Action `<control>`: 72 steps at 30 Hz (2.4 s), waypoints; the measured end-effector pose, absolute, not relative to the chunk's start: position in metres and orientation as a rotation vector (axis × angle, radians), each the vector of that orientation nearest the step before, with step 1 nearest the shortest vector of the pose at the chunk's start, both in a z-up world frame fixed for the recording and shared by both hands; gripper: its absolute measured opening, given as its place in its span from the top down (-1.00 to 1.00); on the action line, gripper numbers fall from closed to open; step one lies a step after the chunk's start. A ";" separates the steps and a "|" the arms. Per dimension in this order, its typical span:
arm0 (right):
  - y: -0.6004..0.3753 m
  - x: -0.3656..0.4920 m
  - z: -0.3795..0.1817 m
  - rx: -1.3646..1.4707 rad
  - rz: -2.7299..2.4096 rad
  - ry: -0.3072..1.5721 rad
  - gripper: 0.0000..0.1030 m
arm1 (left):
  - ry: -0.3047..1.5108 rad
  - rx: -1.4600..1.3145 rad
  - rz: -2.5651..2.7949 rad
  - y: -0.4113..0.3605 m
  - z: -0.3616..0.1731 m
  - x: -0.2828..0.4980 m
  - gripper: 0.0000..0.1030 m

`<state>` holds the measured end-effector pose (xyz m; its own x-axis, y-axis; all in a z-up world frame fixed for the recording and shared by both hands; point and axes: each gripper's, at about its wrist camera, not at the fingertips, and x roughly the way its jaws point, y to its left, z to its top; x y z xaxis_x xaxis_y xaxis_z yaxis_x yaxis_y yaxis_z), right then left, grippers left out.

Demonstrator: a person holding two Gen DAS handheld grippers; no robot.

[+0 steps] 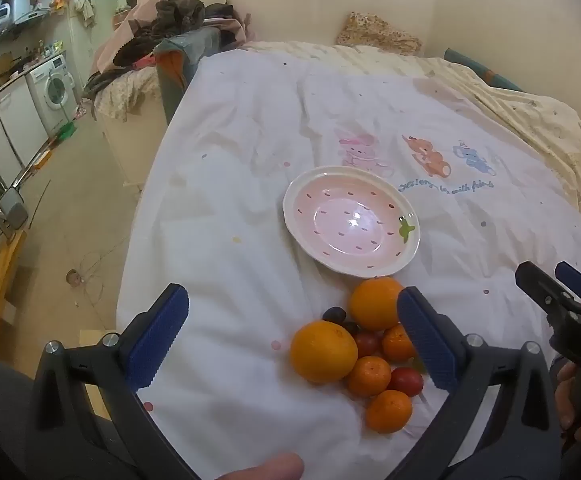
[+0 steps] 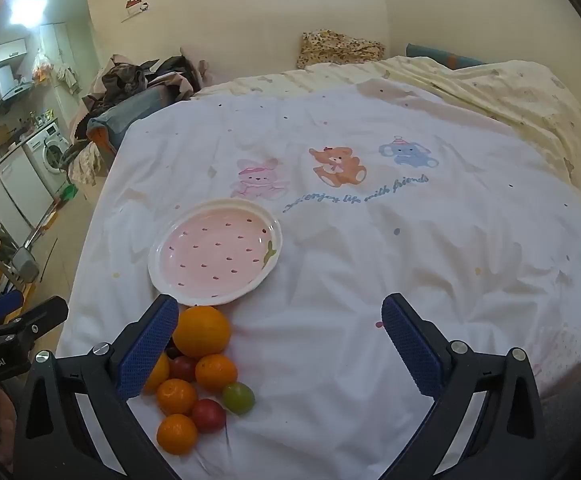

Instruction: Organize fruits

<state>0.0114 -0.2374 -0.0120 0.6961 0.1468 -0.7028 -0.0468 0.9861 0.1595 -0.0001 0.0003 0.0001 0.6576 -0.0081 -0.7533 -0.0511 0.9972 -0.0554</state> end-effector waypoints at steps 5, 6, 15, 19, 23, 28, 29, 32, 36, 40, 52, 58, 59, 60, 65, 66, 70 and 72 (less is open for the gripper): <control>-0.237 0.010 -0.011 0.130 0.109 0.789 -1.00 | 0.853 -0.068 0.028 0.000 0.000 0.000 -1.00; -0.237 0.010 -0.011 0.130 0.109 0.789 -1.00 | 0.852 -0.070 0.025 0.000 0.000 0.000 -0.99; -0.238 0.008 -0.010 0.126 0.106 0.783 -1.00 | 0.851 -0.070 0.024 0.000 0.001 -0.001 -0.99; -0.239 0.010 -0.010 0.125 0.105 0.782 -1.00 | 0.848 -0.070 0.023 0.001 0.005 0.000 -1.00; -0.239 0.010 -0.011 0.125 0.106 0.782 -1.00 | 0.848 -0.070 0.022 0.001 0.005 0.000 -0.99; -0.240 0.010 -0.010 0.127 0.108 0.781 -1.00 | 0.847 -0.071 0.023 0.001 0.005 0.000 -0.99; -0.240 0.010 -0.010 0.128 0.108 0.782 -1.00 | 0.847 -0.071 0.023 0.001 0.005 0.000 -0.99; -0.240 0.011 -0.009 0.126 0.107 0.782 -1.00 | 0.847 -0.070 0.022 0.001 0.005 0.000 -1.00; -0.239 0.010 -0.010 0.125 0.107 0.781 -1.00 | 0.846 -0.070 0.022 0.001 0.005 0.000 -1.00; -0.239 0.010 -0.009 0.124 0.107 0.781 -1.00 | 0.847 -0.071 0.022 0.001 0.005 0.000 -1.00; -0.239 0.010 -0.010 0.123 0.106 0.780 -1.00 | 0.846 -0.071 0.023 0.000 0.005 0.000 -0.99; -0.239 0.010 -0.009 0.123 0.106 0.779 -1.00 | 0.847 -0.071 0.023 0.000 0.004 0.000 -0.99; -0.239 0.010 -0.010 0.123 0.105 0.780 -1.00 | 0.847 -0.070 0.023 0.000 0.004 0.000 -0.99; -0.239 0.010 -0.010 0.124 0.105 0.780 -1.00 | 0.846 -0.070 0.023 0.000 0.004 0.000 -0.99; -0.239 0.010 -0.010 0.122 0.106 0.780 -1.00 | 0.847 -0.071 0.023 0.000 0.005 -0.002 -0.99; -0.239 0.010 -0.009 0.123 0.106 0.780 -1.00 | 0.847 -0.072 0.023 0.000 0.006 -0.002 -0.99; -0.239 0.010 -0.010 0.123 0.105 0.779 -1.00 | 0.844 -0.070 0.023 0.000 0.006 -0.002 -0.99; -0.239 0.010 -0.009 0.123 0.105 0.780 -1.00 | 0.845 -0.071 0.023 -0.001 0.005 -0.002 -0.99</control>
<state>0.0104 -0.2389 -0.0094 0.7065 0.1401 -0.6937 -0.0492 0.9876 0.1494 -0.0021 -0.0005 0.0052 0.6635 -0.0081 -0.7481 -0.0481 0.9974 -0.0534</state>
